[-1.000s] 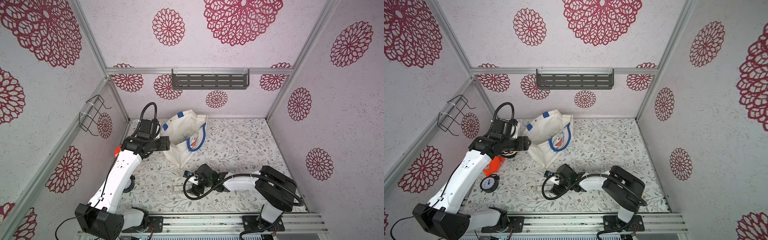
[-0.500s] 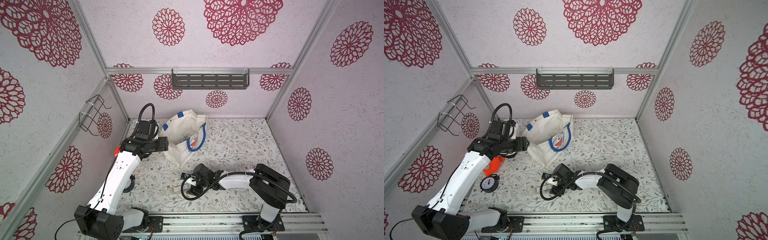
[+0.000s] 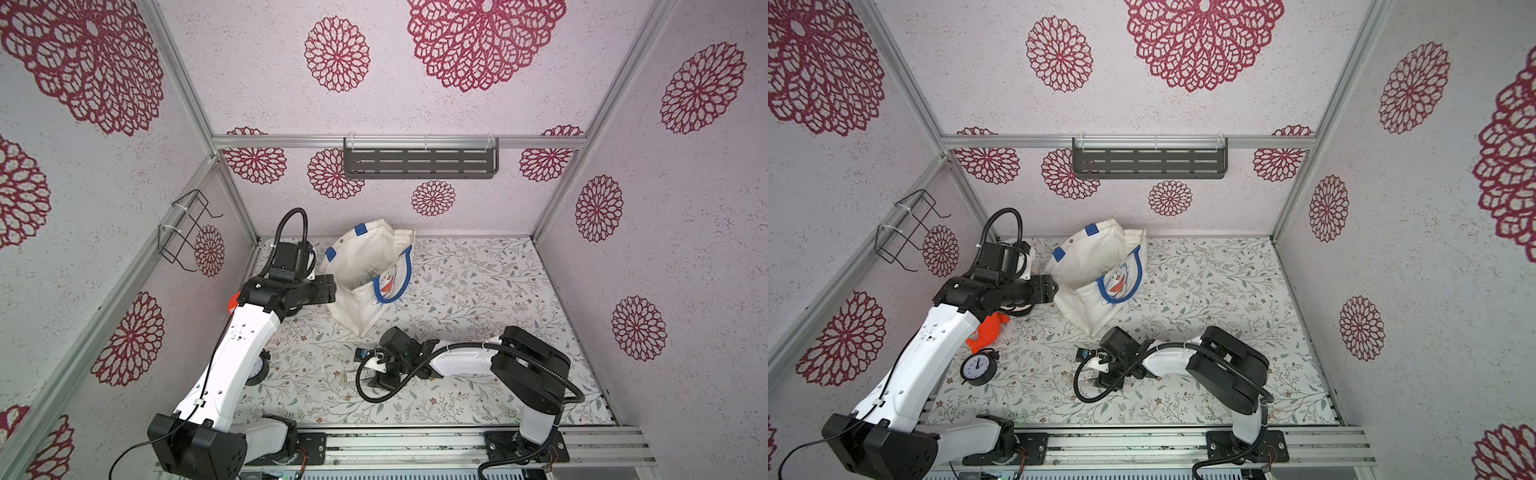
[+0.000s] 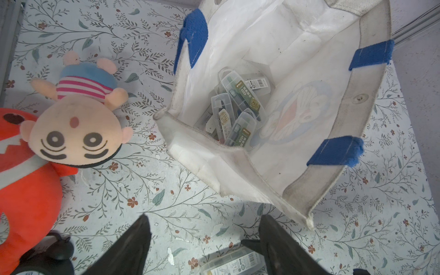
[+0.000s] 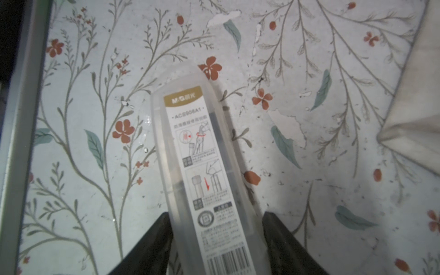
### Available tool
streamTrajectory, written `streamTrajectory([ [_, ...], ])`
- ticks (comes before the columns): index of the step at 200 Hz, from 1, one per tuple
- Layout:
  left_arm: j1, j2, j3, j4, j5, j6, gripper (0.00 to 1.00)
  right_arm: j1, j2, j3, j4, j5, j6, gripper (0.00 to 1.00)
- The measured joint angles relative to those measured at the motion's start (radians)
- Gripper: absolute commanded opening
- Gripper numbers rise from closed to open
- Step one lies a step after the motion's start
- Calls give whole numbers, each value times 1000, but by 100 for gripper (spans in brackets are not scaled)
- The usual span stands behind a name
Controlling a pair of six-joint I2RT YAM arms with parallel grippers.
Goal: Put the compass set into the canvas bag
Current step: Pick up the compass set at the center of the board.
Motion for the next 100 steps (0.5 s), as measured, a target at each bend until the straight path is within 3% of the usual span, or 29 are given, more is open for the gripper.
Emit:
streamTrajectory([
  [100, 5, -16, 0, 0, 5, -4, 76, -1, -97, -93, 15, 42, 58, 32],
])
